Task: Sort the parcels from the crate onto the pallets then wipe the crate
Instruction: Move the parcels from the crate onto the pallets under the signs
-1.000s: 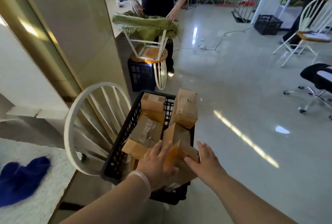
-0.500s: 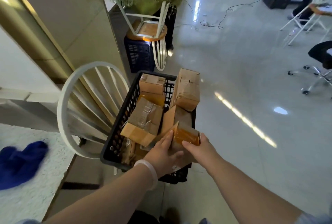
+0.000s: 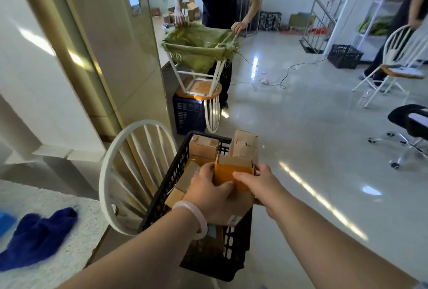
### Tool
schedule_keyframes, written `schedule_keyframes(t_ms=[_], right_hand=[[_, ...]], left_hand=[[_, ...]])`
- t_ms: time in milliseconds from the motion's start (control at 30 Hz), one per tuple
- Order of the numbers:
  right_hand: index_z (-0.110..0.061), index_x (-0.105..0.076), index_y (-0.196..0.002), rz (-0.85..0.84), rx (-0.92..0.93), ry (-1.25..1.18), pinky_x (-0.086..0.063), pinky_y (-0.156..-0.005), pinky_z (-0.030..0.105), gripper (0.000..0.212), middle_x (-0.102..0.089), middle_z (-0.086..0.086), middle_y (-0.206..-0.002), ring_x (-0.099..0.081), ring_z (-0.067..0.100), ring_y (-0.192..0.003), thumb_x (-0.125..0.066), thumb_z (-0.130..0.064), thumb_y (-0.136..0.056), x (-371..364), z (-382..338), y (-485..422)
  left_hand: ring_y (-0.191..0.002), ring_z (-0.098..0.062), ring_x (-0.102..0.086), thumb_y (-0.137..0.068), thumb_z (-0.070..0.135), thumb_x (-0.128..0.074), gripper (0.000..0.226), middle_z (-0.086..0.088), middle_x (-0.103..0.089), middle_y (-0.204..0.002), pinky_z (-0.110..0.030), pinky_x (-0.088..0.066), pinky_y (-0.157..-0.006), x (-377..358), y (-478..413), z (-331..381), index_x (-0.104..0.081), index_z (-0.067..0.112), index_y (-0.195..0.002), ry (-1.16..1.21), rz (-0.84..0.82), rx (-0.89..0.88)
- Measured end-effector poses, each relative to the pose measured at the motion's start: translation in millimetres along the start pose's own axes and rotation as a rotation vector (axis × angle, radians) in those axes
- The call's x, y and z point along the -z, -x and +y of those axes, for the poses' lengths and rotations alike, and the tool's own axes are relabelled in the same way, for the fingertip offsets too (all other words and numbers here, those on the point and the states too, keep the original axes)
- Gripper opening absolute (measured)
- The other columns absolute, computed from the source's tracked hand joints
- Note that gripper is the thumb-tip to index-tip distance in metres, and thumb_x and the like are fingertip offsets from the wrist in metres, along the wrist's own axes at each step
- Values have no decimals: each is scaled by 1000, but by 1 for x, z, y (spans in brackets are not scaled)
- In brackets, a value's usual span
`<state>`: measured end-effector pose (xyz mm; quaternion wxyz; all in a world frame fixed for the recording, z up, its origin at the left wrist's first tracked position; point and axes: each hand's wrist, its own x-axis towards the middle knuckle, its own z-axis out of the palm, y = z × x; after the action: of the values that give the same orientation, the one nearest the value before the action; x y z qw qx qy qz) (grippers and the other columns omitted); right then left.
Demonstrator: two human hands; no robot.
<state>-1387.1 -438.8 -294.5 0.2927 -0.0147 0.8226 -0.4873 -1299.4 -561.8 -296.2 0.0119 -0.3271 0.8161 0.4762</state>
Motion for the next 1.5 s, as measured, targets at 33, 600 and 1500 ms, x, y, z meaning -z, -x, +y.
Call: schedule_keyframes(t_ms=[33, 600, 1500], right_hand=[[-35, -32, -130, -2, 27, -5, -51, -95, 50, 65, -45, -3, -117, -51, 24, -107, -71, -54, -81, 2, -8, 3], [-37, -37, -141, -62, 411, 45, -40, -86, 30, 53, -40, -7, -136, -41, 13, -116, -46, -58, -94, -22, -31, 37], [-51, 12, -149, -109, 169, 31, -34, -110, 60, 92, -21, -3, -160, -31, 35, -142, -53, -66, -85, -40, -28, 10]], left_hand=[[-116, -20, -56, -85, 48, -66, 71, 3, -50, -136, -44, -51, -98, 4, 1, 3, -27, 36, -143, 47, 10, -11], [-95, -12, -58, -80, 52, -72, 61, 2, -57, -115, -29, -55, -78, 45, 15, 10, -42, 24, -124, 307, 222, -40], [-111, -22, -57, -80, 43, -76, 88, 0, -48, -135, -29, -55, -78, 64, 3, -17, -22, 41, -149, 466, -136, 138]])
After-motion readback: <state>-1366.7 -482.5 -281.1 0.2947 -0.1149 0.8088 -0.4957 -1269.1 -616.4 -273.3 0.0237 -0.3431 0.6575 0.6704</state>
